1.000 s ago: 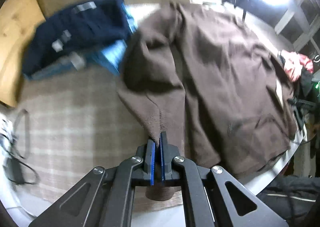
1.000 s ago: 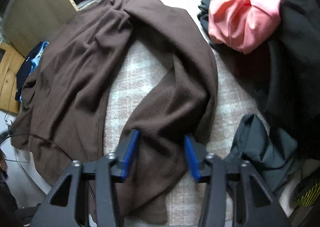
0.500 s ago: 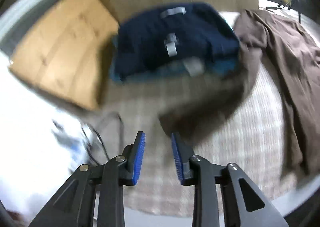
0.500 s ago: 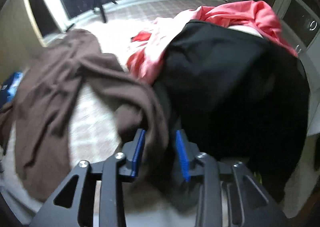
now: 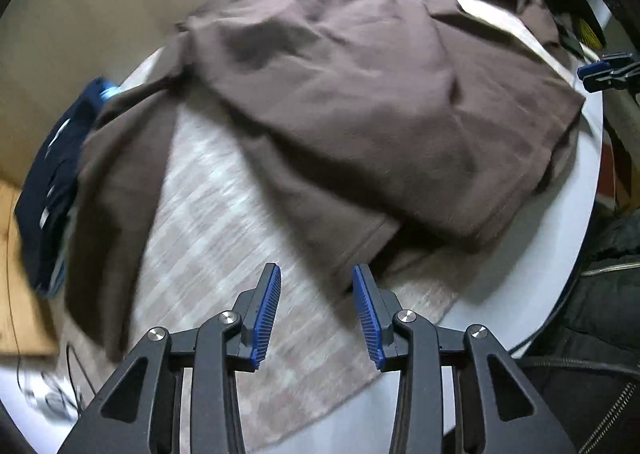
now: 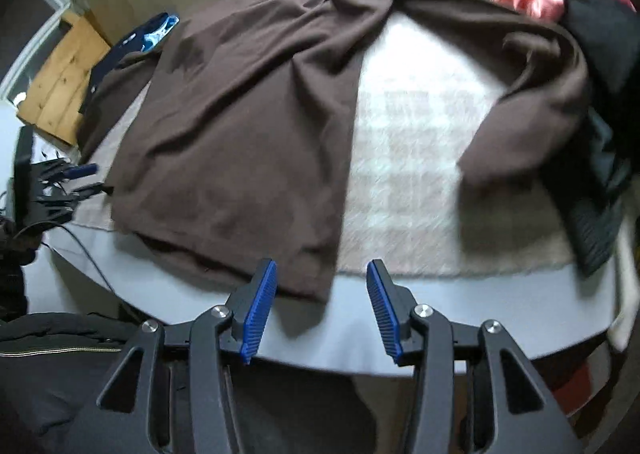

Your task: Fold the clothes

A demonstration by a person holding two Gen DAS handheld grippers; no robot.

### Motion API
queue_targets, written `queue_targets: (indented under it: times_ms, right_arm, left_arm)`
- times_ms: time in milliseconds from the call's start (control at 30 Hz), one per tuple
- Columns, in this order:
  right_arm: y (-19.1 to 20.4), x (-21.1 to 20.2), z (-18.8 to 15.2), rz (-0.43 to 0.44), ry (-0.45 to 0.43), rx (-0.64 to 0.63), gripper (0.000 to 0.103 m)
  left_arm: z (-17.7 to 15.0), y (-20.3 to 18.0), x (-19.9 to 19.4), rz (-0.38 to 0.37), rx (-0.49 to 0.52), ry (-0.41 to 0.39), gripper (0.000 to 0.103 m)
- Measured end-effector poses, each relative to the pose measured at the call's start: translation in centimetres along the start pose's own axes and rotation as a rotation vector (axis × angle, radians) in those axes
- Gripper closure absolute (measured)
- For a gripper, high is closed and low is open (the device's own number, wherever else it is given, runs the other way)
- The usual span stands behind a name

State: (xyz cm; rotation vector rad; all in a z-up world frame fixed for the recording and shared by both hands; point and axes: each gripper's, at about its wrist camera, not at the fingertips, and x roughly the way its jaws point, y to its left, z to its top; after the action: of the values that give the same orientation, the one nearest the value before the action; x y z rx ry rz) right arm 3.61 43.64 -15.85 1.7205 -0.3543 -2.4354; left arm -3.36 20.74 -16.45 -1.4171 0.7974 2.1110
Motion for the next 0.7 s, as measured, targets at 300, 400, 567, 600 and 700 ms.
queue_targets:
  times_ms: [300,400,567,600,700]
  right_arm:
    - [0.9,0.7,-1.2,-0.041,-0.011,-0.072,0.057]
    - [1.5,1.3,-1.4,-0.082,-0.01,-0.151,0.057]
    - [2.4,2.7,-1.4,-0.131,-0.019,-0.228,0.057]
    - [2.5,2.8,-1.4,-0.133,-0.022,-0.236,0.057]
    - [2.6,3.1,-1.5,-0.13,-0.027,-0.243,0.057]
  left_arm:
    - [2.3,-1.8,1.4,-0.068,0.103,-0.027,0.07]
    - [2.6,-0.5,1.4,-0.161,0.038,-0.032,0.095]
    - [1.3,0.1,0.6,-0.165,0.039,-0.019,0.096]
    - [1.0,0.0,0.4,-0.168,0.048,-0.019,0.094]
    - [0.4,-0.9,-0.1,-0.166,0.103,-0.037,0.066]
